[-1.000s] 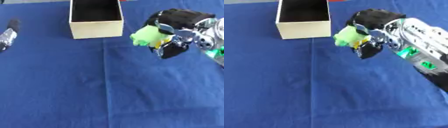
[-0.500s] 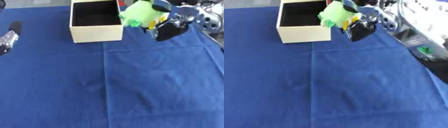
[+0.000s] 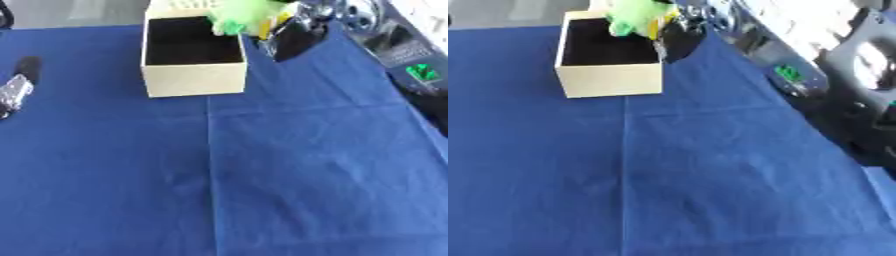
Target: Pick up objects on the table and place them in the box.
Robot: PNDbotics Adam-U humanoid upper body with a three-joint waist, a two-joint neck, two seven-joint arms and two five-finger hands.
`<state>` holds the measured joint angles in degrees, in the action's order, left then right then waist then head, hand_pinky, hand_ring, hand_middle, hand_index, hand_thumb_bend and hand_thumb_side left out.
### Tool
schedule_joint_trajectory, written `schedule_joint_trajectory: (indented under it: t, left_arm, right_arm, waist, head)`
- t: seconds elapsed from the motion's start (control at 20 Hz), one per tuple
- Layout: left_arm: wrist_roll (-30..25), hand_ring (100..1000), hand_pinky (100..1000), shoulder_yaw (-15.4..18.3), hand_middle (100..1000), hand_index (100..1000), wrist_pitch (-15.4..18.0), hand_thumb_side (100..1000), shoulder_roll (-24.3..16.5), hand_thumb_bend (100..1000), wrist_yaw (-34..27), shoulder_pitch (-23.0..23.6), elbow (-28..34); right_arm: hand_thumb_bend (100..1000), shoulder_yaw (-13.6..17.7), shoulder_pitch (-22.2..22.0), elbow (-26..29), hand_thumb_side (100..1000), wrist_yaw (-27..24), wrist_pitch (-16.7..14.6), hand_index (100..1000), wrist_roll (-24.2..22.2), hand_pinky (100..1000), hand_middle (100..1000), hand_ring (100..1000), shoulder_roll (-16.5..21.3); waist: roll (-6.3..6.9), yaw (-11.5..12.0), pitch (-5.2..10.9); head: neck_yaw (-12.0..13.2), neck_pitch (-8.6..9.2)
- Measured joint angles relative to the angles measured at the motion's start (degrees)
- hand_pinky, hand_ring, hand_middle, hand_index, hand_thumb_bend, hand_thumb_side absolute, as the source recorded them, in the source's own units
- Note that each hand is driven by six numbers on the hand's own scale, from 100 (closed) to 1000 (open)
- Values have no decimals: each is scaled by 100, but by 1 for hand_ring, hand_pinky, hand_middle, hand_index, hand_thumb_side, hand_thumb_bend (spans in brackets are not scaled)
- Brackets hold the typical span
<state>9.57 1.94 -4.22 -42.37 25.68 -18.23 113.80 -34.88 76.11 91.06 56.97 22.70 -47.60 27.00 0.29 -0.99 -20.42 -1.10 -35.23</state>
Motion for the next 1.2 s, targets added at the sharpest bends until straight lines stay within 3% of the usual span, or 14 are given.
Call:
schedule_joint_trajectory:
  t: [0.35, 0.75, 1.1, 1.2]
  left_arm:
    - [-39, 572, 442, -34, 571, 750, 21, 560, 30, 383, -50, -51, 0]
    - [-54, 570, 440, -37, 570, 750, 33, 558, 102, 383, -110, -83, 0]
    - [-56, 570, 438, -36, 569, 750, 31, 556, 103, 382, -139, -82, 0]
    - [-56, 569, 438, -36, 568, 750, 31, 555, 105, 379, -142, -82, 0]
  right_arm:
    - [100, 193, 223, -937, 125, 535, -153, 822, 154, 843, 785, 832, -671]
    - [100, 644, 382, -2804, 136, 1117, -614, 841, 1098, 856, 801, 854, -1354]
    - [100, 791, 404, -3292, 167, 1254, -951, 873, 1228, 864, 828, 902, -1415]
    - [100, 805, 404, -3326, 287, 1264, -1045, 898, 1145, 880, 858, 945, -1416]
  waist:
    - [-49, 165, -27]
    - [-76, 315, -125]
    - [-77, 304, -145]
    - [-77, 301, -145]
  head:
    - [-105, 1]
    - [-185, 4]
    - [-201, 4]
    - [-203, 3]
